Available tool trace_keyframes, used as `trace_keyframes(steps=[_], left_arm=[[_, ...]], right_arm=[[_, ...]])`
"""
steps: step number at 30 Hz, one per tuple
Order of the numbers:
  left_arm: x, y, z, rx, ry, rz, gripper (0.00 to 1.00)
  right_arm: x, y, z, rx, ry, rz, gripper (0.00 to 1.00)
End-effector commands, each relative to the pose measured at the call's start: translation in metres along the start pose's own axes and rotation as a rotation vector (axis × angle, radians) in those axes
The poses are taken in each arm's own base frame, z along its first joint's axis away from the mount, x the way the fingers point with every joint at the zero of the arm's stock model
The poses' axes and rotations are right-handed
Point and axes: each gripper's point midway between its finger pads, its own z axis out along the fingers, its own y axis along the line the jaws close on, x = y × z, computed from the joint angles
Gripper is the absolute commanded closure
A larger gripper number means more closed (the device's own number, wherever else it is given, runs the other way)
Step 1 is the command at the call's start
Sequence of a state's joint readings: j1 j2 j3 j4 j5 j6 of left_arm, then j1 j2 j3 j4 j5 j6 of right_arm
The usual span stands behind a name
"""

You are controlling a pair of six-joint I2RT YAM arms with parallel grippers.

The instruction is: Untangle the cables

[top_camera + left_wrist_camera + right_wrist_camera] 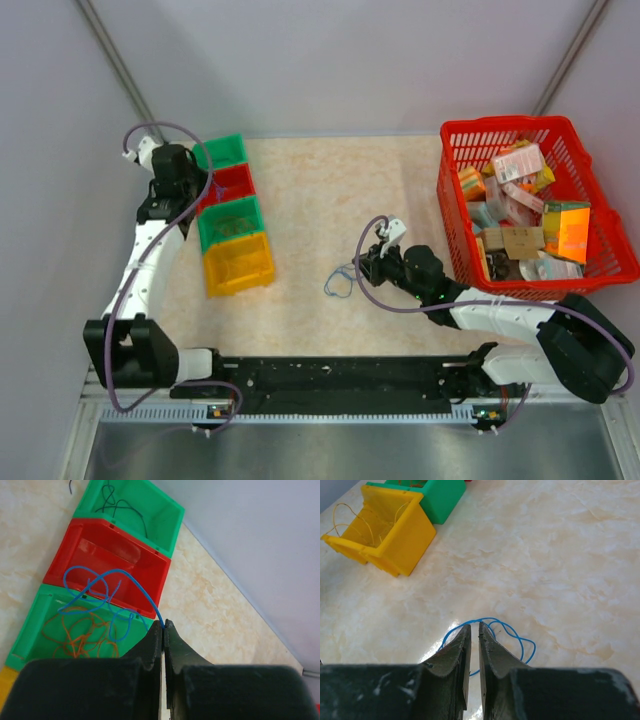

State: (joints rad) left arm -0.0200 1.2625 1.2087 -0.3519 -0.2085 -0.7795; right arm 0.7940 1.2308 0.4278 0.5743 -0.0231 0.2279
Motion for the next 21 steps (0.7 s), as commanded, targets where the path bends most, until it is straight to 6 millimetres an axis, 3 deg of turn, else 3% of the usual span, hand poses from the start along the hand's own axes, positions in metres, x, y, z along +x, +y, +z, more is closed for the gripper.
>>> trace_keyframes(steps=[1, 5, 8, 9, 11, 13, 14, 18, 21], left_arm=[[-0.015, -0.011, 0.037, 0.086, -0.046, -0.206, 1.00], [-0.011, 0.004, 0.072, 0.026, -0.081, -0.201, 1.00], [0.002, 0.018, 0.100, -0.032, -0.031, -0.163, 0.98], [0.008, 0.018, 0.106, -0.042, 0.002, -0.154, 0.91], [0.015, 0.017, 0.113, -0.056, 0.068, -0.140, 0.66], [0.020, 0.011, 0.108, -0.050, 0.128, -0.130, 0.30], [0.023, 0.006, 0.104, -0.028, 0.145, -0.128, 0.17], [0.042, -0.005, 0.079, 0.053, 0.217, -0.136, 0.17], [0.066, -0.017, 0.054, 0.146, 0.285, -0.081, 0.24]], right_arm=[[-0.033, 0.010, 0.001, -0.024, -0.092, -0.017, 0.89], [-0.033, 0.010, 0.001, -0.026, -0.092, -0.020, 0.89], [-0.033, 0.010, 0.000, -0.024, -0.092, -0.021, 0.89], [-0.034, 0.010, 0.000, -0.026, -0.093, -0.023, 0.89], [-0.034, 0.009, 0.000, -0.021, -0.094, -0.023, 0.89], [-0.033, 0.010, 0.000, -0.024, -0.092, -0.025, 0.89], [-0.034, 0.010, 0.001, -0.024, -0.094, -0.023, 0.89], [-0.033, 0.012, 0.002, -0.036, -0.089, -0.017, 0.89], [-0.033, 0.013, 0.002, -0.038, -0.089, -0.018, 0.89]])
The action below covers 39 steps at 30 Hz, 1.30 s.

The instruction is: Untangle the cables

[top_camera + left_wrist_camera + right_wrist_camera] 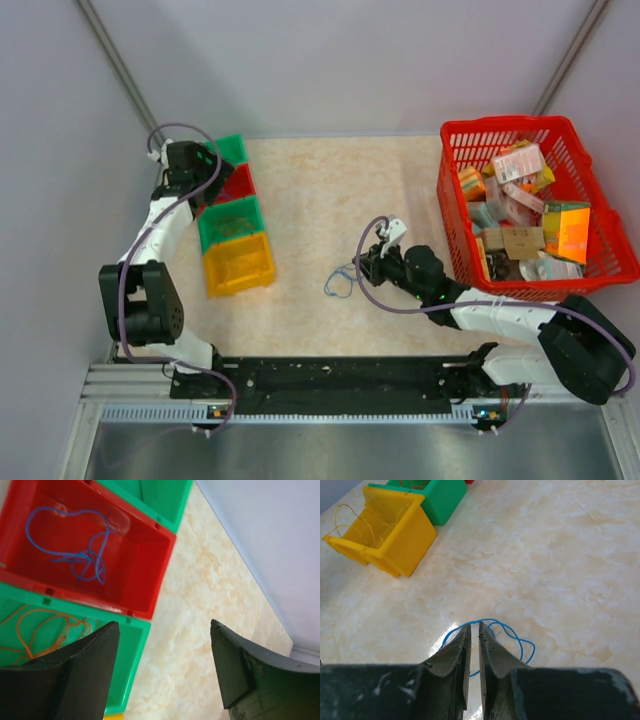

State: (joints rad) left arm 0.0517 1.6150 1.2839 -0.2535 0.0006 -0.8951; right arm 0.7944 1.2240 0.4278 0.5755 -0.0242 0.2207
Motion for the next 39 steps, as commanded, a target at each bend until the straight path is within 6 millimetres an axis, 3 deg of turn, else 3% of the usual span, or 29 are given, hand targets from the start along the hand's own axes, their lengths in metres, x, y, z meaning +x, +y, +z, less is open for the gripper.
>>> trace_keyframes(steps=[1, 2, 6, 12, 17, 20, 24, 30, 39], left_arm=[[0.033, -0.032, -0.046, 0.192, 0.095, 0.112, 0.27], [0.053, -0.040, -0.056, 0.233, 0.141, 0.155, 0.29], [0.113, -0.039, -0.083, 0.339, 0.282, 0.318, 0.30], [0.231, -0.033, -0.115, 0.441, 0.576, 0.564, 0.23], [0.311, -0.020, -0.130, 0.447, 0.790, 0.700, 0.21], [0.346, -0.010, -0.130, 0.393, 0.865, 0.773, 0.21], [0.369, -0.004, -0.121, 0.311, 0.857, 0.848, 0.25], [0.379, 0.011, -0.097, 0.167, 0.793, 0.950, 0.32], [0.374, 0.018, -0.076, 0.037, 0.683, 1.052, 0.40]], right_arm=[[-0.032, 0.012, 0.002, -0.034, -0.086, -0.010, 0.89], [-0.032, 0.011, 0.002, -0.031, -0.089, -0.011, 0.89], [-0.033, 0.010, 0.000, -0.025, -0.093, -0.014, 0.89], [-0.038, 0.008, -0.009, -0.018, -0.137, -0.017, 0.89], [-0.043, 0.001, -0.016, 0.018, -0.178, -0.023, 0.89], [-0.046, 0.000, -0.021, 0.029, -0.197, -0.027, 0.89], [-0.047, -0.003, -0.023, 0.043, -0.206, -0.032, 0.89], [-0.050, -0.004, -0.025, 0.045, -0.214, -0.033, 0.89], [-0.050, -0.004, -0.026, 0.047, -0.218, -0.032, 0.89]])
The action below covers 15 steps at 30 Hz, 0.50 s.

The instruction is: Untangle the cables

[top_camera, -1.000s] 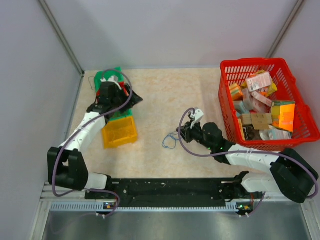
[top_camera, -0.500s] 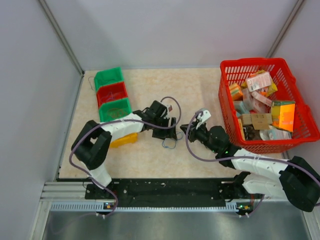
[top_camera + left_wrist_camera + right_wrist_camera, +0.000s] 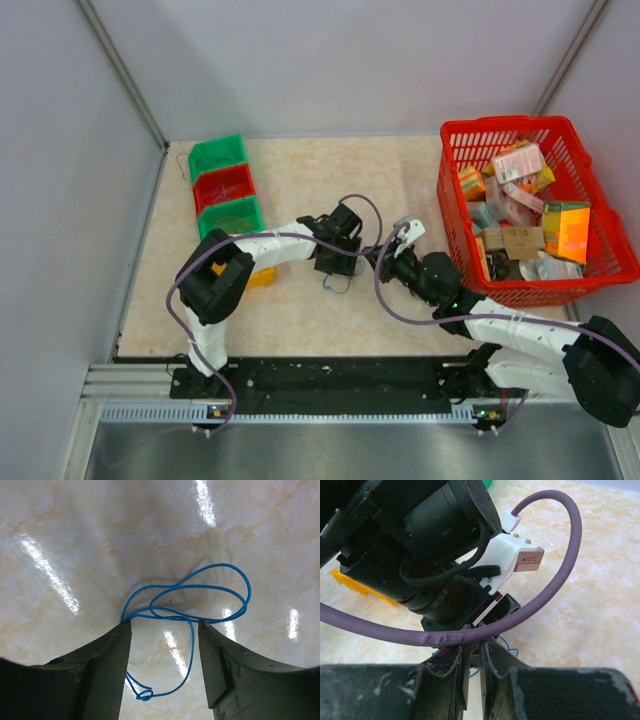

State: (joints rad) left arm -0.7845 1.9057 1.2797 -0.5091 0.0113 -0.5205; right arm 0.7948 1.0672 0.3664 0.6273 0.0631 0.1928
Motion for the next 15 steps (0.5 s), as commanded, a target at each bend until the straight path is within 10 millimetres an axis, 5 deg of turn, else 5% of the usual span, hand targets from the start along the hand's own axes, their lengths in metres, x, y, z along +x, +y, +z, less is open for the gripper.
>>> trace_keyframes(steps=[1, 8, 15], left_arm=[[-0.015, 0.015, 0.000, -0.116, -0.053, 0.030, 0.40], [-0.015, 0.033, 0.002, -0.302, -0.036, 0.058, 0.56], [-0.029, 0.032, -0.020, -0.298, -0.142, 0.067, 0.53]], right_arm=[[-0.014, 0.004, -0.001, -0.011, -0.057, -0.005, 0.89], [-0.012, 0.003, -0.001, -0.005, -0.050, -0.006, 0.89], [-0.011, 0.004, 0.001, -0.012, -0.047, -0.004, 0.89]])
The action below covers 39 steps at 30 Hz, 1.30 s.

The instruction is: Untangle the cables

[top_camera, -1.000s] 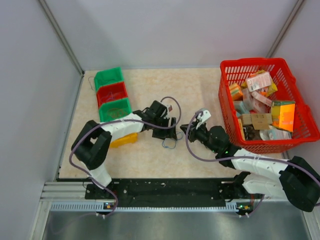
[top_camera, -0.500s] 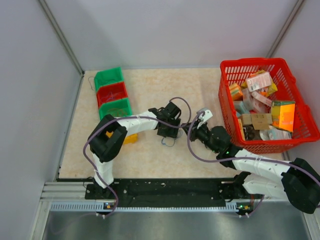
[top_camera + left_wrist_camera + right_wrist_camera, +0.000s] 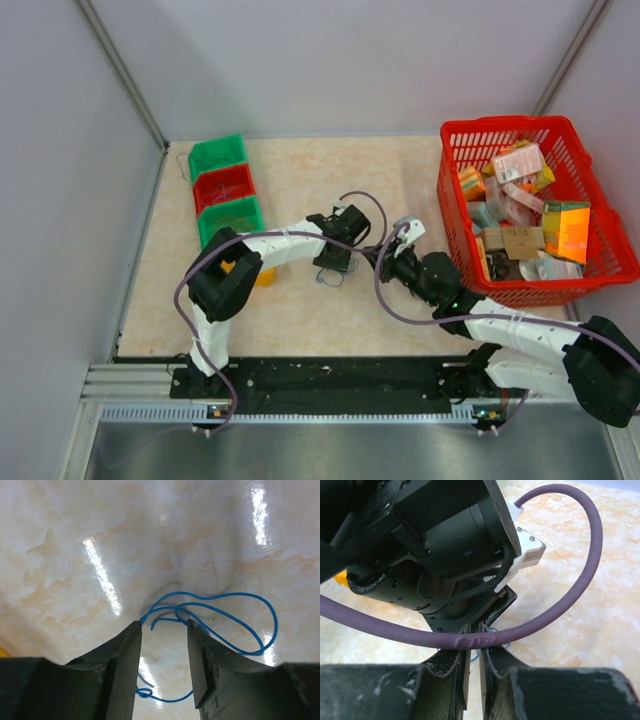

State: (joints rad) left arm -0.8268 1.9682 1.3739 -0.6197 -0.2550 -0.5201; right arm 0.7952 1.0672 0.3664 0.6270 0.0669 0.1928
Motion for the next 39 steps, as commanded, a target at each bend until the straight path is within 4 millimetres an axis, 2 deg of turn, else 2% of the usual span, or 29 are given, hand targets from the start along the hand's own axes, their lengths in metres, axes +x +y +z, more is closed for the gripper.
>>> trace_keyframes(steps=[1, 4, 8, 11, 15, 19, 22, 23, 24, 31, 34, 36, 37, 38, 39], left_arm=[[-0.017, 0.012, -0.020, -0.050, -0.084, 0.014, 0.50], [-0.016, 0.010, -0.016, -0.045, -0.069, 0.025, 0.38], [-0.009, 0.004, -0.005, -0.034, -0.026, 0.032, 0.37], [-0.004, 0.002, 0.001, -0.029, -0.005, 0.032, 0.42], [-0.002, 0.004, 0.003, -0.044, -0.006, 0.038, 0.55], [-0.006, 0.008, 0.001, -0.058, -0.016, 0.058, 0.74], [-0.017, 0.008, -0.007, -0.055, -0.049, 0.073, 0.95], [-0.023, 0.009, -0.012, -0.053, -0.067, 0.072, 1.00], [-0.027, 0.010, -0.017, -0.053, -0.082, 0.073, 1.00], [-0.064, 0.023, -0.062, -0.032, -0.235, 0.024, 1.00], [-0.070, 0.015, -0.075, 0.047, -0.268, 0.008, 1.00], [-0.069, 0.010, -0.075, 0.086, -0.263, -0.004, 1.00], [-0.068, 0.008, -0.073, 0.100, -0.252, -0.004, 0.94], [-0.067, 0.007, -0.071, 0.100, -0.237, -0.004, 0.80], [-0.066, 0.007, -0.068, 0.094, -0.226, -0.007, 0.61]], right_arm=[[-0.011, 0.006, 0.001, -0.019, -0.047, -0.003, 0.89], [-0.012, 0.005, 0.002, -0.017, -0.045, -0.004, 0.89], [-0.011, 0.003, 0.001, -0.007, -0.044, -0.006, 0.89], [-0.011, 0.004, 0.001, -0.009, -0.044, -0.006, 0.89], [-0.012, 0.004, 0.001, -0.011, -0.046, -0.004, 0.89], [-0.011, 0.004, 0.001, -0.010, -0.043, -0.005, 0.89], [-0.010, 0.003, 0.001, -0.008, -0.041, -0.006, 0.89], [-0.009, 0.004, 0.001, -0.011, -0.039, -0.006, 0.89], [-0.011, 0.004, 0.001, -0.010, -0.042, -0.006, 0.89], [-0.011, 0.004, 0.002, -0.010, -0.043, -0.003, 0.89], [-0.011, 0.004, 0.002, -0.012, -0.042, -0.005, 0.89], [-0.011, 0.005, 0.002, -0.015, -0.044, -0.002, 0.89], [-0.012, 0.005, 0.002, -0.014, -0.044, -0.003, 0.89], [-0.010, 0.004, 0.001, -0.013, -0.041, -0.003, 0.89], [-0.011, 0.005, 0.001, -0.015, -0.044, -0.002, 0.89]])
